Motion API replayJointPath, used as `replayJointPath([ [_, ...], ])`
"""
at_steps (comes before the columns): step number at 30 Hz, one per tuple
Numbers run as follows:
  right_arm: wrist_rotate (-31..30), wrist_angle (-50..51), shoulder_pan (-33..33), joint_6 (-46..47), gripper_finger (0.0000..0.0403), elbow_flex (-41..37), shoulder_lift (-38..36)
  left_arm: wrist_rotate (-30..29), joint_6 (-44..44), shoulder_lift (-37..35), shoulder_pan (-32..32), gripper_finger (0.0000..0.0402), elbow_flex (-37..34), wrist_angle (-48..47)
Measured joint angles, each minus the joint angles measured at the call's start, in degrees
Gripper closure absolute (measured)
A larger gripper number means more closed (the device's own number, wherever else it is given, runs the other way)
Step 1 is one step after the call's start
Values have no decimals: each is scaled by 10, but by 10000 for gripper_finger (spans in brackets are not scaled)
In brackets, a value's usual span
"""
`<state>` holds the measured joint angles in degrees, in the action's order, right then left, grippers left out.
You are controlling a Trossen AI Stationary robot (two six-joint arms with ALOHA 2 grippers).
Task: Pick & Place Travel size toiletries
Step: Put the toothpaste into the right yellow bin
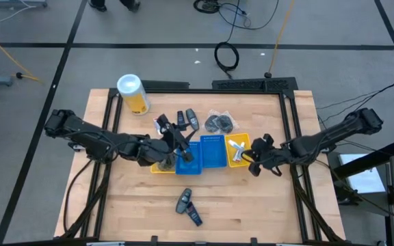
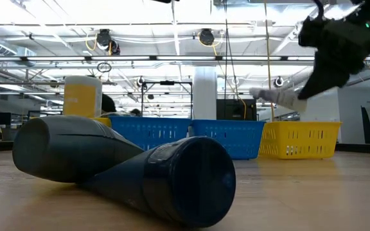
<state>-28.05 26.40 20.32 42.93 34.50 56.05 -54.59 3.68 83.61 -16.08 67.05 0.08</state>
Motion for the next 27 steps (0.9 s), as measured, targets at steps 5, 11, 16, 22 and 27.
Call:
replayJointPath([
  [5, 13, -37, 1, 21, 403, -37, 0, 0, -2, 0, 5, 265, 0, -3],
  [11, 29, -52, 0, 16, 402, -43, -3, 0, -14, 0, 14, 265, 0, -20],
  [16, 57, -52, -4, 13, 384, -43, -2, 2, -26, 0, 23, 266, 0, -31],
  [22, 57, -52, -4, -9, 344, -43, -2, 5, -26, 0, 26, 265, 0, -34],
  [27, 57, -65, -4, -24, 317, -43, -2, 5, -26, 0, 28, 266, 0, -58],
])
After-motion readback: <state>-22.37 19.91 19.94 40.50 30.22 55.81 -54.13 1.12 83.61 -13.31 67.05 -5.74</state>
